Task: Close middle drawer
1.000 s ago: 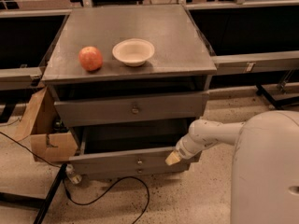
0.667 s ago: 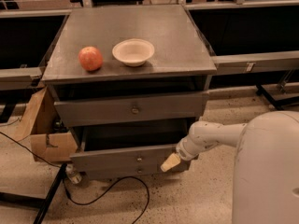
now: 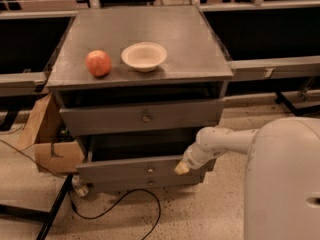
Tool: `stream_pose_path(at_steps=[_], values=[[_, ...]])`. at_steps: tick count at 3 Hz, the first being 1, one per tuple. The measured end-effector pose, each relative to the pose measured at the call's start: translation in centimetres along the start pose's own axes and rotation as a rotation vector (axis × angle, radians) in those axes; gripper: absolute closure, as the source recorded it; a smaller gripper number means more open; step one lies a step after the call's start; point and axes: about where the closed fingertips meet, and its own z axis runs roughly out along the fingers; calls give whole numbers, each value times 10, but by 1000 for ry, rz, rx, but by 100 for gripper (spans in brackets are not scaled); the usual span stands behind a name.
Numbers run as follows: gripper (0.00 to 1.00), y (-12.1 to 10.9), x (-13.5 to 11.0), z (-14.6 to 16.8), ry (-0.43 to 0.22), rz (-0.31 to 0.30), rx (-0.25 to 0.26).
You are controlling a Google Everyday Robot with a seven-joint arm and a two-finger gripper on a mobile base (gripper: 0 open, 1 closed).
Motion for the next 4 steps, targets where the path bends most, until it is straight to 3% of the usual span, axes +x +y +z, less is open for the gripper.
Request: stream_pose_path(at_steps=[1,2,4], values=[[78,-2,-31,9,-5,-125,-9],[99,1,-29,8,-5,-125,-9],[100,7,-21,18,29,-165,-25]])
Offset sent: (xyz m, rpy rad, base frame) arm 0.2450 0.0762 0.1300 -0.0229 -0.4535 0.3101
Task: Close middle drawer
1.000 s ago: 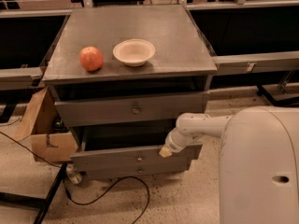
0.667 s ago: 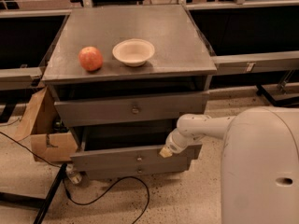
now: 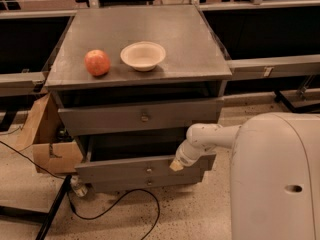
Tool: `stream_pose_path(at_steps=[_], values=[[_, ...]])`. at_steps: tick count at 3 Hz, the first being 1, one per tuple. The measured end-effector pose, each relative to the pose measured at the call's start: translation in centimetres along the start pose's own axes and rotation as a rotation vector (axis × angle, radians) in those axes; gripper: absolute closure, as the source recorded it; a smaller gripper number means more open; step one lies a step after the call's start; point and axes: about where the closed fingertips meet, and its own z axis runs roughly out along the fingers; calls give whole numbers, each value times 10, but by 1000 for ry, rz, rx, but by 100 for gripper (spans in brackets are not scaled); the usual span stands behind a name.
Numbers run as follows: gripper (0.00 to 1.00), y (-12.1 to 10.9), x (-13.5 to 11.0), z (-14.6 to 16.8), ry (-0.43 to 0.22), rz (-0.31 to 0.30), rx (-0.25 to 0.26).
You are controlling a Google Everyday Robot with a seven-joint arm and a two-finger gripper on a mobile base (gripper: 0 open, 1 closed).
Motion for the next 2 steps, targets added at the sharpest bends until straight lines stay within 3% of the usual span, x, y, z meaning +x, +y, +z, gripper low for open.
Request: stream_pose_path(at_steps=[1,2], values=[[85,0,-1,-1,-4,-4,5],[62,0,0,1,-3,-4,13]])
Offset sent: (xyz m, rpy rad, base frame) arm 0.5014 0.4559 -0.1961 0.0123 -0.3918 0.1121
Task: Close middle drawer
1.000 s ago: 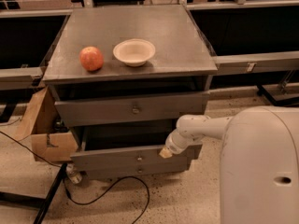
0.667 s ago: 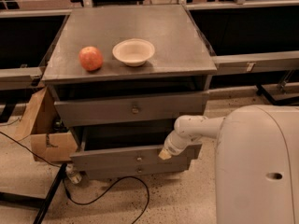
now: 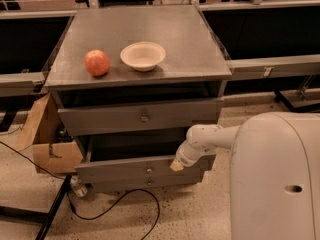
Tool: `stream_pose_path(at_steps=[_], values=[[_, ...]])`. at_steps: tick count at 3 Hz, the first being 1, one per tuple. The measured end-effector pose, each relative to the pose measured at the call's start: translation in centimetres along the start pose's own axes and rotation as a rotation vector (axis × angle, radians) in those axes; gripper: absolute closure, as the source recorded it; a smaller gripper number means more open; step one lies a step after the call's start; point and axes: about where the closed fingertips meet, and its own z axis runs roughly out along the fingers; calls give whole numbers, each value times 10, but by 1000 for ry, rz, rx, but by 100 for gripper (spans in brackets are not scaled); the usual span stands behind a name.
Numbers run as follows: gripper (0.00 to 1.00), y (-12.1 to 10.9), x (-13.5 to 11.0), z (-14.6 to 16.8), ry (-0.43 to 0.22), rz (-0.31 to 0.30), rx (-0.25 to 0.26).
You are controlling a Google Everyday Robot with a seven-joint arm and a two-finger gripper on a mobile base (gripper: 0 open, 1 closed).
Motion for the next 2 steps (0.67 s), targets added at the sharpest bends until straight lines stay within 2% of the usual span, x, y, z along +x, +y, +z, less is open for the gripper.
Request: stream_pose_path(at_steps=[2], values=[[16,-9,-2,11,2,-2,37]])
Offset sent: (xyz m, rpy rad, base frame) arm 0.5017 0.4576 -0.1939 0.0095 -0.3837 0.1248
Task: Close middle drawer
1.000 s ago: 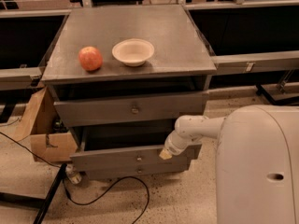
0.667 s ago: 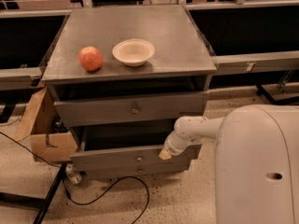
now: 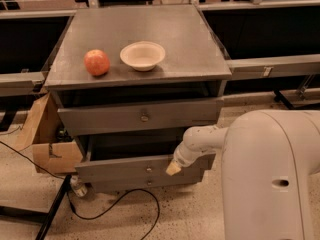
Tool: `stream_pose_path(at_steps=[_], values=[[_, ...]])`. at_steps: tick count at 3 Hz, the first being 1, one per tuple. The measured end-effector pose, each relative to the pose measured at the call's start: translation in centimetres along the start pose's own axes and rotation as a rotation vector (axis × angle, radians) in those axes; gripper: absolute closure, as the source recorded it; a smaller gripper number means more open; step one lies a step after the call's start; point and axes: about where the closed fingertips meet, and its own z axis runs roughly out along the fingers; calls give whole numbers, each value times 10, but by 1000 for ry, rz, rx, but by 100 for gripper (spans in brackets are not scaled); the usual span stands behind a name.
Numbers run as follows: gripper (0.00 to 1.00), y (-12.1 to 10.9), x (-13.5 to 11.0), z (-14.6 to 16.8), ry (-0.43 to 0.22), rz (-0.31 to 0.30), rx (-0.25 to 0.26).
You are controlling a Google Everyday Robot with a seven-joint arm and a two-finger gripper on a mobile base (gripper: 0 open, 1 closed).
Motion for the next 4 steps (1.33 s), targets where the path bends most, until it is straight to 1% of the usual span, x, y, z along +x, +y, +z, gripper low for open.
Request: stream_pose_path(at_steps=[1,3,4], values=[[0,7,4,-2,0,0,0],[0,18,9,-4,1,0,0],[18,21,11,-3,6,-9,-4]])
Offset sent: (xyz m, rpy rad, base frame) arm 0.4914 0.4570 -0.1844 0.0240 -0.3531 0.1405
